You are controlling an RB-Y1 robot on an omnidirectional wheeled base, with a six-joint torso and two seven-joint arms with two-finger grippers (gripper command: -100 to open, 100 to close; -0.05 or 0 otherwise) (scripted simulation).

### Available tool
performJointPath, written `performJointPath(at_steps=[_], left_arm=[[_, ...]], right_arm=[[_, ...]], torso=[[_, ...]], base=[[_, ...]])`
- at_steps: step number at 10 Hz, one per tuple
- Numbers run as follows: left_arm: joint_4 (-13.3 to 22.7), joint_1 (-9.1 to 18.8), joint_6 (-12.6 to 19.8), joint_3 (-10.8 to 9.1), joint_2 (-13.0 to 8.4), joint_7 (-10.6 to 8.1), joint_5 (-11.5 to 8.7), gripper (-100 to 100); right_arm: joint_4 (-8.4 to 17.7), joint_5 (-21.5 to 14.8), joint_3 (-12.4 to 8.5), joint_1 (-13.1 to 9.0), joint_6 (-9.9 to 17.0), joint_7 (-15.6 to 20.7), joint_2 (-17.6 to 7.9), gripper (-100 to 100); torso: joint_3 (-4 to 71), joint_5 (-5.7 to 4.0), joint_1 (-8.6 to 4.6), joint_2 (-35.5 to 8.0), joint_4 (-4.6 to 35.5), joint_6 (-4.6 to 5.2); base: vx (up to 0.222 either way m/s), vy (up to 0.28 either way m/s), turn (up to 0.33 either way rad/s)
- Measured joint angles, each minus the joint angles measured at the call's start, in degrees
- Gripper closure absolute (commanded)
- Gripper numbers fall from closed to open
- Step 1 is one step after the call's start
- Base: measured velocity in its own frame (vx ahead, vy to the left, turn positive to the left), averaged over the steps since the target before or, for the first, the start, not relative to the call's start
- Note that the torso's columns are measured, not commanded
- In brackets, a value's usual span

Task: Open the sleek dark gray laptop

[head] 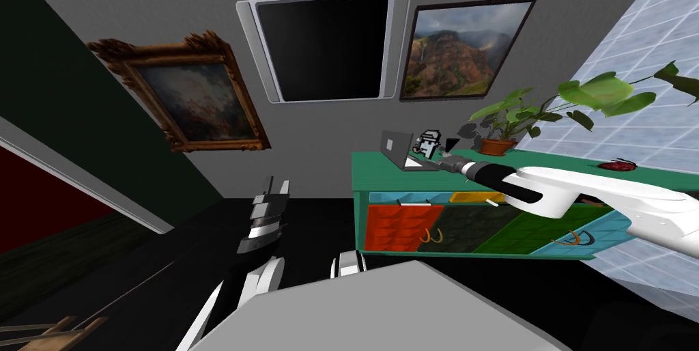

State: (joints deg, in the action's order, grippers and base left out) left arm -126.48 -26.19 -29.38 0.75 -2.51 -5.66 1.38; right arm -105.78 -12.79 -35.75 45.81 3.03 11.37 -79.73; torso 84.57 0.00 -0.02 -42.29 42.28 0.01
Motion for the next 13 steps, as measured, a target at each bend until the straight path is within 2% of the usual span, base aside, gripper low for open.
performJointPath(at_steps=[2,4,6,7,8,13], left_arm=[[0.0,0.0,0.0,0.0,0.0,0.0,0.0,0],[0.0,0.0,0.0,0.0,0.0,0.0,0.0,0],[0.0,0.0,0.0,0.0,0.0,0.0,0.0,0],[0.0,0.0,0.0,0.0,0.0,0.0,0.0,0],[0.0,0.0,0.0,0.0,0.0,0.0,0.0,0],[0.0,0.0,0.0,0.0,0.0,0.0,0.0,0]], right_arm=[[1.9,-0.3,-2.4,1.5,1.2,0.9,-3.8,-100],[3.7,-0.8,-2.3,0.8,2.3,1.7,-7.2,-100],[5.0,-0.8,-4.4,2.2,3.5,2.4,-10.6,-100],[5.2,-1.3,-4.4,2.0,4.2,2.8,-11.9,-100],[5.7,-1.3,-5.5,2.9,5.1,3.3,-13.5,-100],[8.2,-1.6,-7.8,4.0,7.3,4.5,-20.1,-100]], torso=[[0.0,0.02,0.08,0.0,0.0,-0.02],[0.0,-0.01,-0.02,0.0,0.0,-0.02],[0.0,0.0,-0.01,0.0,0.0,-0.01],[0.0,-0.01,-0.01,0.0,0.0,-0.01],[0.0,0.01,0.02,0.0,0.0,-0.02],[0.0,0.0,0.0,0.0,0.0,0.0]], base=[[0.002,0.067,0.033],[0.009,0.063,0.031],[0.007,0.052,0.017],[0.005,0.059,0.037],[0.001,0.042,0.012],[0.005,0.041,0.019]])
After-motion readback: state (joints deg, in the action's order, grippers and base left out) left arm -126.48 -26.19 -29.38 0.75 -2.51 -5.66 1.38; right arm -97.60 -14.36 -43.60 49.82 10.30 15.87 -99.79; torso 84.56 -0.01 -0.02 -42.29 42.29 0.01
